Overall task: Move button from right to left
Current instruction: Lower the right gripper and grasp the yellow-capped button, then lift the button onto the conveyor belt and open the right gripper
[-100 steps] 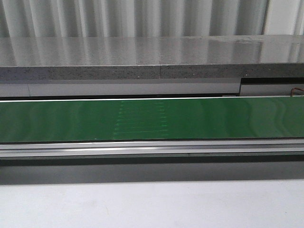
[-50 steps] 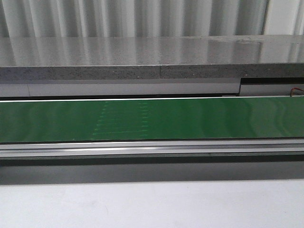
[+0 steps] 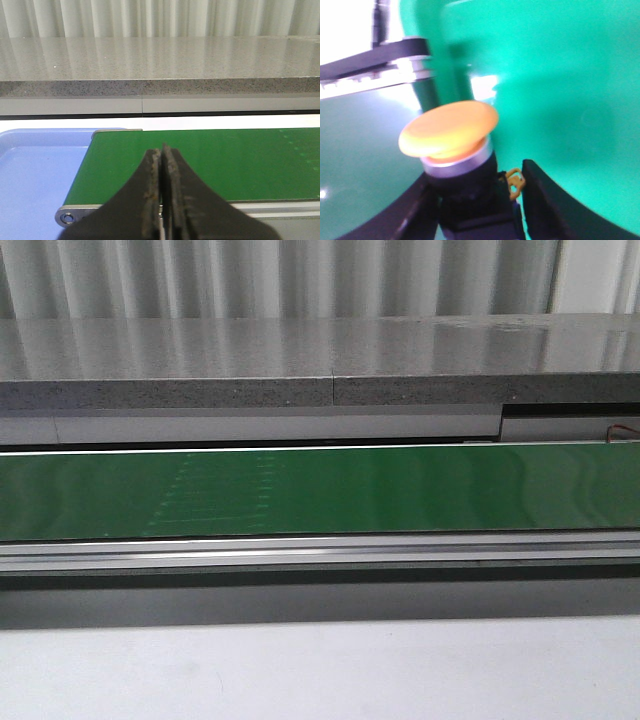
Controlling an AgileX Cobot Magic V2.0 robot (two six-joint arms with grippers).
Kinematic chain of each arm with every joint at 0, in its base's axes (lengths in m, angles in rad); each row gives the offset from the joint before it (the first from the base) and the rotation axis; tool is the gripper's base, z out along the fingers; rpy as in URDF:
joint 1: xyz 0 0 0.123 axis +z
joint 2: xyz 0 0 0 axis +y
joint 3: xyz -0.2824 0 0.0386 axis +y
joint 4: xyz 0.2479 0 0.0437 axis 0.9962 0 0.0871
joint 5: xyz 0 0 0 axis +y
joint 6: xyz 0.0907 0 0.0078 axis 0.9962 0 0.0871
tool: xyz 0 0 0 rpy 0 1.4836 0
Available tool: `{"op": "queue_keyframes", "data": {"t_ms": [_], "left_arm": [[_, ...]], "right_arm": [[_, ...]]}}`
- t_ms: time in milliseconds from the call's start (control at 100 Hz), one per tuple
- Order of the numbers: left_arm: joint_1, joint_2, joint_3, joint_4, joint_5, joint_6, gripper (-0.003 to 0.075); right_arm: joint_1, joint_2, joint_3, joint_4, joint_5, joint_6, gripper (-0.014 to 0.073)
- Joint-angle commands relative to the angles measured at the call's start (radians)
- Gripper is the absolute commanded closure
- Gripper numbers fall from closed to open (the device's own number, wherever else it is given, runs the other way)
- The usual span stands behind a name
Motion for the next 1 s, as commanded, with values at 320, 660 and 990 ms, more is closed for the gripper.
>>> {"op": "queue_keyframes", "data": {"t_ms": [320,660,990], "left_arm": [[0.002,-0.036,0.024,-0.004,-0.082,-0.011,0.0740],[0.002,-0.036,0.024,-0.004,-0.082,-0.011,0.0740],[0.002,-0.036,0.024,-0.004,-0.082,-0.011,0.0740]], "right_arm": [[0.190,-0.143,0.115,0.018,-0.012,0.068,0.0364],[0.211,-0.143,0.206,0.016,-0.087,0.075,0.0185],[0.212,-0.184,0.206,0.043,-0.139,0.067,-0.0034]]}}
